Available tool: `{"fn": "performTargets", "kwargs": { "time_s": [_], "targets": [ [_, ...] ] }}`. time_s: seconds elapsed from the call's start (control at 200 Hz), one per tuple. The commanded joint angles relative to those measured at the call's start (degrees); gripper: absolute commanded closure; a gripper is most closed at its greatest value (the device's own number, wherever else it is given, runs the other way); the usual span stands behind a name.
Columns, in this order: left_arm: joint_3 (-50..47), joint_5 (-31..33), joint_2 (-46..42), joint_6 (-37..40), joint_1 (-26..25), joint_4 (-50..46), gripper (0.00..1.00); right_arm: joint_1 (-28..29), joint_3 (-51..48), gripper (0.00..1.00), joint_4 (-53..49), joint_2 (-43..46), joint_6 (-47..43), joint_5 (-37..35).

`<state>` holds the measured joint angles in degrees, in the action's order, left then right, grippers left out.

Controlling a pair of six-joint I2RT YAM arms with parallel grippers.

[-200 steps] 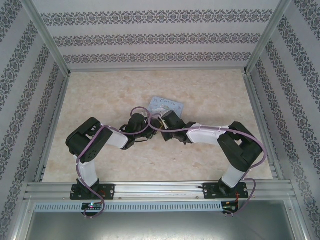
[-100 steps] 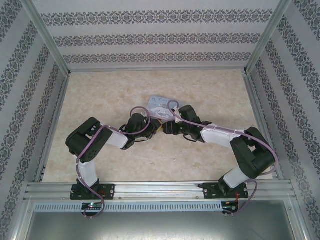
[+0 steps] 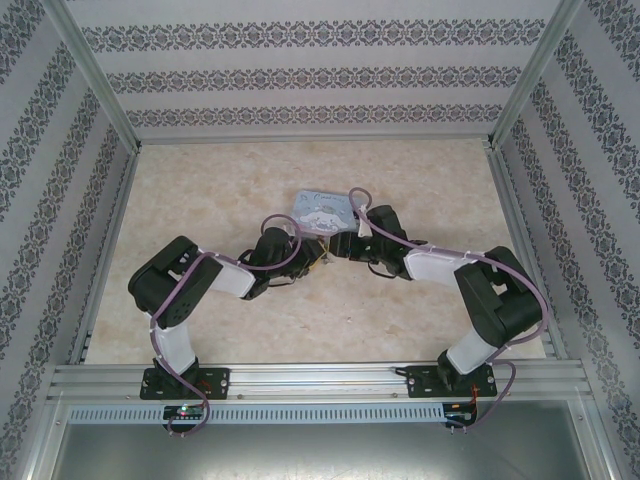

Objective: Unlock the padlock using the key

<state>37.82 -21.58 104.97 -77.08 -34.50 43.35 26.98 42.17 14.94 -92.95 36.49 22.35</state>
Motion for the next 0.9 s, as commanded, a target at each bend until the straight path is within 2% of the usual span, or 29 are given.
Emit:
{"fn": "performTargets", "kwargs": {
  "time_s": [0.0,0.185,0.375,0.54,0.759,0.894],
  "targets": [
    [-1.3,-1.5,-2.2,3.0,-0.2,-3.1,0.57,-1.4,2.7,0.48,3.9,-1.9,2.3,-0.4],
    [-2.2,-0.2,-5.6,4.4,0.0,-5.1,0.36,-3.1,5.1,0.48,4.5,-4.4,3.9,0.2],
    [-1.1,1.3,-11.3,7.9,1.7,-11.5,0.24,-3.9,5.2,0.50,5.3,-4.5,4.4,2.4],
    [2.8,3.3,-16.3,14.2,4.1,-22.9,0.18,-3.4,1.0,0.53,6.2,-1.8,2.8,3.0],
    [10.4,7.4,-17.7,24.7,7.5,-39.3,0.17,-1.5,-0.6,0.54,7.9,-3.5,1.5,3.5],
    [11.8,7.6,-17.2,26.2,9.9,-41.9,0.17,0.1,0.9,0.55,8.5,-6.1,1.4,3.3]
  ]
}}
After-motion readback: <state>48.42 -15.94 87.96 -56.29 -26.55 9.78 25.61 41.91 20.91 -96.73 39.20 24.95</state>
